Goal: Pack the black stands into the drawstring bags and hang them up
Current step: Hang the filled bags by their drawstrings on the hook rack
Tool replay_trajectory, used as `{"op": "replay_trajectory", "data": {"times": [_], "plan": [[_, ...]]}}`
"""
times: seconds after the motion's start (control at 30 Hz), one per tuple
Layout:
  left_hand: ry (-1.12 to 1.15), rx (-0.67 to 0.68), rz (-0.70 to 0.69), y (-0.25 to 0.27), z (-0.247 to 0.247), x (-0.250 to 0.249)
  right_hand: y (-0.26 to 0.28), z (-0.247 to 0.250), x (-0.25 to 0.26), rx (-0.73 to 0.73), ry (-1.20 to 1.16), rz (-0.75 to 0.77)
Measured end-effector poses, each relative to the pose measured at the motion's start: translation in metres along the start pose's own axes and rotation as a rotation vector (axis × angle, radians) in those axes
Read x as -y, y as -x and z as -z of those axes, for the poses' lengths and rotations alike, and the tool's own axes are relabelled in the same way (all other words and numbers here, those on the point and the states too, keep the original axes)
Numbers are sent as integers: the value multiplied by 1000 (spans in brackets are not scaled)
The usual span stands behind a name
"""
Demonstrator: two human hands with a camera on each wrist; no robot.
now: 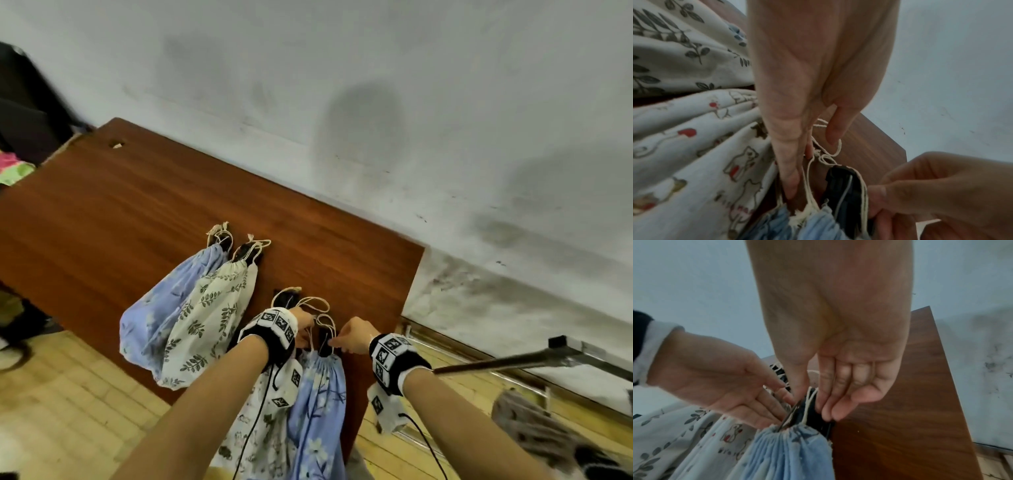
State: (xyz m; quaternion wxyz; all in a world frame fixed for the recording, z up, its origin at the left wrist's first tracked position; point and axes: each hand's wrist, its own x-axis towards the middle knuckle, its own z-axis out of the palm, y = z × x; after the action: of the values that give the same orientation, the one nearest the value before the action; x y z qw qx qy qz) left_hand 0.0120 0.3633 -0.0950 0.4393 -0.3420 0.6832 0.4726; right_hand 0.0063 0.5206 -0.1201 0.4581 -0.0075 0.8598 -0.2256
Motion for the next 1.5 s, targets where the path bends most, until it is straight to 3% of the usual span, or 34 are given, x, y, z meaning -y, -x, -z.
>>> {"op": "replay_trajectory", "data": {"times": [0.23, 0.3, 0.43, 0.5, 0.6, 0.7, 0.83, 0.9, 0.97, 1.13, 1.23, 1.37, 1.5], "plan": [[25, 22, -6, -5, -1, -9, -5, -6, 6, -2, 26, 37], [57, 34, -37, -4, 1, -12, -4, -6, 6, 19, -86, 39], [120, 121, -118, 13, 8, -20, 15, 7, 17, 1, -636, 0], [107, 188, -161, 23, 10, -20, 26, 12, 24, 29, -792, -7], [83, 270, -208, 39, 11, -16, 50, 12, 29, 43, -804, 89], [25, 217, -279, 63, 14, -19, 82, 9, 26, 6, -741, 219], [-90, 268, -403, 101, 14, -24, 123, 14, 28, -148, -473, 366], [-130, 288, -441, 117, 10, -24, 146, 18, 30, -277, -258, 380], [-126, 353, -464, 130, 3, -22, 170, 20, 30, -371, -199, 373], [-48, 572, -484, 167, -21, -14, 223, 9, 21, -546, -251, 367], [-9, 673, -478, 188, -41, -13, 248, -5, 10, -627, -432, 283], [-115, 658, -562, 214, -75, -7, 280, -21, -6, -790, -537, 140], [-231, 656, -620, 229, -104, -3, 314, -32, -18, -889, -634, 133]]}}
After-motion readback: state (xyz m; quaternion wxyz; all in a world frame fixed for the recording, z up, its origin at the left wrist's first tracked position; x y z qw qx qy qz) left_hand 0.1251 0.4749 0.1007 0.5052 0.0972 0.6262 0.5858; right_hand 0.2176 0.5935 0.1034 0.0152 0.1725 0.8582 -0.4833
